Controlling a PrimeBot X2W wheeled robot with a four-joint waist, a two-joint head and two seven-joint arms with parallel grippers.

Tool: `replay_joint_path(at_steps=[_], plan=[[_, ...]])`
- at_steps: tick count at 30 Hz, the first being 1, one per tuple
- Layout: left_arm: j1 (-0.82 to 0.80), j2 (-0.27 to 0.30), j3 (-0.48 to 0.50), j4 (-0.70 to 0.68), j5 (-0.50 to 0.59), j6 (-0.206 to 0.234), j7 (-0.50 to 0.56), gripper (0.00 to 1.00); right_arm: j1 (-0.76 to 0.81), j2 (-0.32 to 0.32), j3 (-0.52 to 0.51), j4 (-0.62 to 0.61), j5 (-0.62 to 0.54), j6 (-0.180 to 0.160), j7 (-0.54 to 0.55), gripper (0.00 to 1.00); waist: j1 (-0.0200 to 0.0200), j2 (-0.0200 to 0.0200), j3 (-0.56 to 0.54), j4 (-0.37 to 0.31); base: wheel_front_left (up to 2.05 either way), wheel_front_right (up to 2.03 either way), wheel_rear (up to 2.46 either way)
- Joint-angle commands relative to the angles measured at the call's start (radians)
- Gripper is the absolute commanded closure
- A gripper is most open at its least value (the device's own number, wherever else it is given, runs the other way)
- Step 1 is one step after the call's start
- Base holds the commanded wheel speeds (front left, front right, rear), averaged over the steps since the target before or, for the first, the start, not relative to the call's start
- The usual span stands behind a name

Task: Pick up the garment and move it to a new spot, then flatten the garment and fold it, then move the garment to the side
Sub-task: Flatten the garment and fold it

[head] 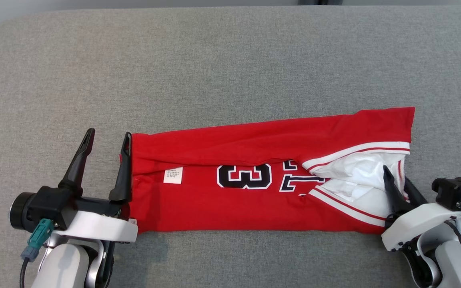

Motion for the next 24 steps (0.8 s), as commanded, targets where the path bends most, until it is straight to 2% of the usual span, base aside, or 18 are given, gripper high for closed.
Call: replay_joint_path(at_steps=[1, 9, 13, 15, 18, 24], plan=[[-0.02, 0.004, 0.009, 0.003, 0.01, -0.004, -0.005, 0.0, 0.013, 0.003, 0.017, 0.028, 0.007, -0.001, 0.009, 1.0, 0.0, -0.0001, 0.001, -0.003, 0.0, 0.0, 0.0], [-0.017, -0.005, 0.033, 0.002, 0.025, -0.014, -0.005, 0.0, 0.0, -0.051, 0.004, -0.002, 0.04, -0.003, -0.056, 1.0, 0.0, -0.0001, 0.0, -0.033, 0.0, 0.0, 0.0], [-0.007, -0.005, 0.048, -0.002, 0.032, -0.014, -0.005, 0.0, 0.013, -0.121, -0.024, -0.024, 0.012, -0.003, -0.065, 1.0, 0.0, -0.0001, 0.001, -0.059, 0.0, 0.0, 0.0], [-0.005, -0.004, 0.05, -0.002, 0.034, -0.018, -0.005, 0.0, 0.018, -0.134, -0.041, -0.028, 0.014, -0.003, -0.066, 1.0, 0.0, -0.0001, 0.0, -0.065, 0.0, 0.0, 0.0], [-0.003, -0.002, 0.054, -0.004, 0.042, -0.023, -0.005, 0.0, 0.03, -0.186, -0.099, -0.044, 0.004, -0.003, -0.057, 1.0, 0.0, -0.0001, 0.0, -0.083, 0.0, 0.0, 0.0], [-0.006, -0.002, 0.061, -0.009, 0.048, -0.024, -0.005, 0.0, 0.011, -0.187, -0.103, -0.116, 0.016, -0.002, -0.023, 1.0, 0.0, -0.0001, -0.002, -0.105, 0.0, 0.0, 0.0]])
